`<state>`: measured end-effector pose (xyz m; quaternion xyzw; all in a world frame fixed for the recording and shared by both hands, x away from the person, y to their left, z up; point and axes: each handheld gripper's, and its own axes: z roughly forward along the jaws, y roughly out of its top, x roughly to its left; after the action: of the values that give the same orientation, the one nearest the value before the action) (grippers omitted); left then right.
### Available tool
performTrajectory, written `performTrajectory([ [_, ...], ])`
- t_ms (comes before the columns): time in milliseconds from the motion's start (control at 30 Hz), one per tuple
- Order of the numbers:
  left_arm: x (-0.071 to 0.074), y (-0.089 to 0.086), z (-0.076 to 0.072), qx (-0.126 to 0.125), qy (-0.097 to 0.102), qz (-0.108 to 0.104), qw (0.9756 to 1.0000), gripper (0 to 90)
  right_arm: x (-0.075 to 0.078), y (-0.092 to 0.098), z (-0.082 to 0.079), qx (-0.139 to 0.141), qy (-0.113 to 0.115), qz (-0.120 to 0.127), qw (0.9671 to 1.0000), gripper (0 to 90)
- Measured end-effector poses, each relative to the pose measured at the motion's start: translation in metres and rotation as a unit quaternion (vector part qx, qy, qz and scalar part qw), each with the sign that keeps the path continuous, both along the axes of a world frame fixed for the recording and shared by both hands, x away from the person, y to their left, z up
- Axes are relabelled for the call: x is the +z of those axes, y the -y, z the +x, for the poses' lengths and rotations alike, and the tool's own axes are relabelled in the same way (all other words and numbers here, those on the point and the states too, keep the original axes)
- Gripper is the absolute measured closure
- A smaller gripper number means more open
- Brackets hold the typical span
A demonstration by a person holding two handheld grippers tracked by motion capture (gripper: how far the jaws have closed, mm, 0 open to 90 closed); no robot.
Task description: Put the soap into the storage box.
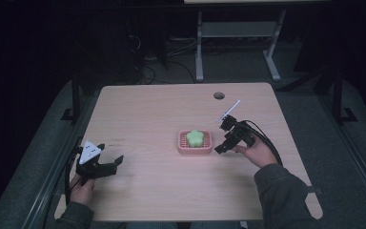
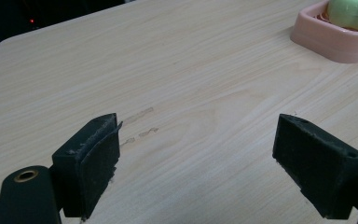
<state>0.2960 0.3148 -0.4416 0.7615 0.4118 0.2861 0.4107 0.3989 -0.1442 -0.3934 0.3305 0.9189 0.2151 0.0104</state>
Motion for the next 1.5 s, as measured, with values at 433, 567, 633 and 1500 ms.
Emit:
performTrajectory([
  [433,-0.001,0.001,0.0,0.0,-0.002,0.0,1.0,14.3,-0.01,0.016,-0.014,-0.009,-0.005,0.006,0.9999,25.4],
  [567,-0.001,0.001,0.0,0.0,-0.002,0.0,1.0,14.3,-0.012,0.02,-0.018,-0.012,-0.009,0.003,0.9999,25.4],
  [633,-0.001,0.001,0.0,0.0,-0.002,0.0,1.0,14.4,-0.012,0.023,-0.021,-0.012,-0.004,0.009,0.9999,25.4],
  [1500,-0.002,0.002,0.0,-0.003,-0.006,0.004,1.0,14.3,-0.03,0.051,-0.056,-0.027,0.0,0.02,0.9994,25.6],
])
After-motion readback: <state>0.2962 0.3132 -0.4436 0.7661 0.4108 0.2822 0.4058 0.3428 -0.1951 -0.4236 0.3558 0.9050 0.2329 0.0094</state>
